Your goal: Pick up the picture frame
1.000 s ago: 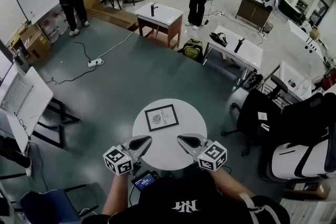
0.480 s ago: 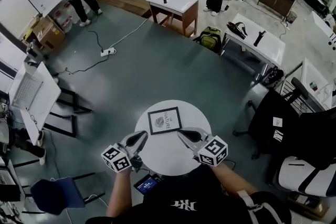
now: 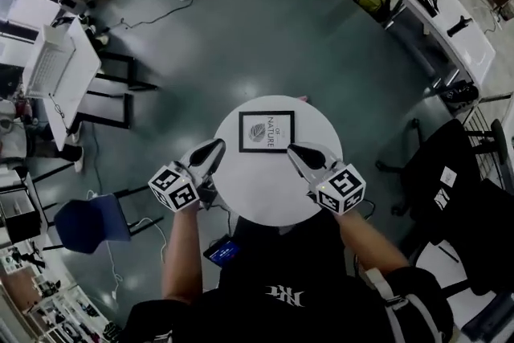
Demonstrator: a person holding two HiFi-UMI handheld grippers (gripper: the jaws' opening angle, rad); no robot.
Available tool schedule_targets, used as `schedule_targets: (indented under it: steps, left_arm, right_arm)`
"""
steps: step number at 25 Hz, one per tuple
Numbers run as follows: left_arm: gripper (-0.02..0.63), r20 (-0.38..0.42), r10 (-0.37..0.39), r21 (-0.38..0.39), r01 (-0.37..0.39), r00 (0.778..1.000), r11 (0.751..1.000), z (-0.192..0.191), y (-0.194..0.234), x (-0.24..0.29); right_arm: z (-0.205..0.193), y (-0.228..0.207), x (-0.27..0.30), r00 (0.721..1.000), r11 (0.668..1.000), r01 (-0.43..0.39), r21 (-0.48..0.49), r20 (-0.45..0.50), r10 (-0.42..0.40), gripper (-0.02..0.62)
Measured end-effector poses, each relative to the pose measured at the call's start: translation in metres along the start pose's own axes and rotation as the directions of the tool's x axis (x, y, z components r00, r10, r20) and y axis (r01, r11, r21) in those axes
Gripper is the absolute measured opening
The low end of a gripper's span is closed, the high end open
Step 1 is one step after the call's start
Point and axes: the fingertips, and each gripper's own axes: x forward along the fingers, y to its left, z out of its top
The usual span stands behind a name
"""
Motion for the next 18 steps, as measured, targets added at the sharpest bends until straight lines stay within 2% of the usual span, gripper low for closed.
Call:
schedule_targets:
  steps: [2,4,8,12,18]
  left_arm:
    - [0.003,-0.002,0.016,-0.017,-0.016,1.0,1.0,-0.005,0.028,0.001]
    - [0.011,-0.021,0.024,-0.03,-0.024,1.0,0.999,-0.02,0.053,0.004]
    - [0.031,-0.105,-0.004,-0.08,-0.005,0.994,0.997,-0.069,0.095,0.018]
    - [0.068,-0.183,-0.017,-0.113,-0.004,0.983,0.994,-0.106,0.127,0.036]
    - [0.106,-0.251,-0.005,-0.111,-0.024,0.968,0.994,-0.146,0.165,0.066]
  right_arm:
    - [-0.008,-0.019,0.02,1.0,0.999,0.031,0.015,0.003,-0.031,0.055]
    - [-0.018,-0.037,0.034,0.997,0.997,0.074,0.029,0.001,-0.074,0.075]
    - [-0.044,-0.068,0.058,0.986,0.983,0.166,0.074,-0.029,-0.164,0.118]
    - [-0.072,-0.088,0.077,0.973,0.967,0.226,0.118,-0.08,-0.218,0.133]
    - [-0.127,-0.117,0.093,0.948,0.94,0.3,0.162,-0.161,-0.275,0.147]
